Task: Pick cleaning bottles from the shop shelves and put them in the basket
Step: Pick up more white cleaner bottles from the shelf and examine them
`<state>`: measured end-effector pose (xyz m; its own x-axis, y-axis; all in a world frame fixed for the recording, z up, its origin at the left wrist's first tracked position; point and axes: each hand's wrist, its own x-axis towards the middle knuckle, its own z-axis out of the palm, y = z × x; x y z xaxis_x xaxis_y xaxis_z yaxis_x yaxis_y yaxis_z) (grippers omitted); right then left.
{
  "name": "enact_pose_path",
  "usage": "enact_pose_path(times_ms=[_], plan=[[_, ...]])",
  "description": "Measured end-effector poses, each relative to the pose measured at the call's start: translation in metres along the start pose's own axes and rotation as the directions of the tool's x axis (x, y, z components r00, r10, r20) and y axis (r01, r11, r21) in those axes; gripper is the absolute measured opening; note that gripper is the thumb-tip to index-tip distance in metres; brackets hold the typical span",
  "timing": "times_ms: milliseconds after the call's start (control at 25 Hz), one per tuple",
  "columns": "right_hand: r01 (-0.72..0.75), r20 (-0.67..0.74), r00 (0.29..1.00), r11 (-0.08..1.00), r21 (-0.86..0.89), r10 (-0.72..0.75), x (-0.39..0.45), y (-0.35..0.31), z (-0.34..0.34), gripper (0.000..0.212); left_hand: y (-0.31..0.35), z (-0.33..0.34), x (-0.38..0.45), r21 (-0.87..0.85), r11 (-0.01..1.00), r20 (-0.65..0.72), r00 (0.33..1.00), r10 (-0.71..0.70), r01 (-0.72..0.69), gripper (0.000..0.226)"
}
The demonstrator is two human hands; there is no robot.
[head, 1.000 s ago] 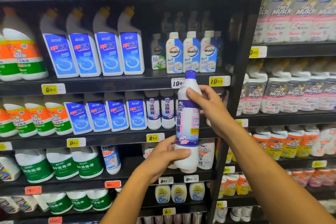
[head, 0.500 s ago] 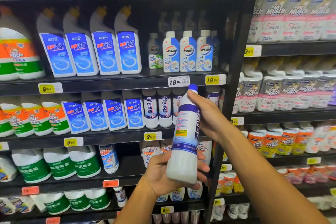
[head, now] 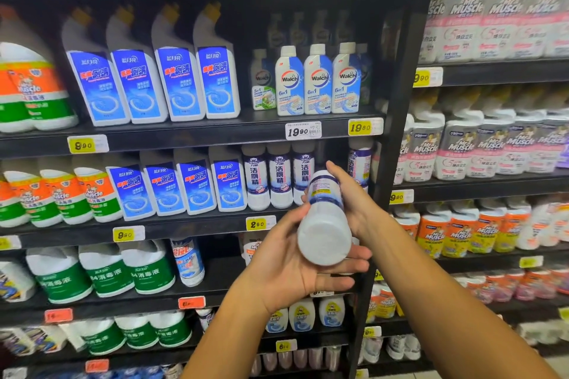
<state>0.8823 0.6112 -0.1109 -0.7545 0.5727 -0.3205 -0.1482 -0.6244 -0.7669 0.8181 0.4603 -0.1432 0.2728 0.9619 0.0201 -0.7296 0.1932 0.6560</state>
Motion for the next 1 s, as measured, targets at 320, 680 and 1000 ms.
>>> enact_pose_path(times_ms=[320, 680, 1000], plan=[[0.314, 0.073, 0.949, 0.94, -0.137, -0.306, -0.008, -0.002, -0.007, 0.021, -0.024, -0.041, 0.003, 0.54, 0.841, -0.425, 0.875, 0.231, 0.04, 0.04], [0.681, 0.19, 0.702, 0.57, -0.459, -0.686, -0.029, 0.018, 0.007, 0.04, -0.042, -0.065, 0.02, 0.711, 0.689, -0.356, 0.775, 0.522, -0.137, 0.06], [0.647, 0.389, 0.762, 0.576, -0.5, -0.518, -0.045, 0.021, -0.005, 0.057, -0.029, -0.073, 0.0, 0.596, 0.761, -0.146, 0.898, 0.416, -0.256, 0.057]])
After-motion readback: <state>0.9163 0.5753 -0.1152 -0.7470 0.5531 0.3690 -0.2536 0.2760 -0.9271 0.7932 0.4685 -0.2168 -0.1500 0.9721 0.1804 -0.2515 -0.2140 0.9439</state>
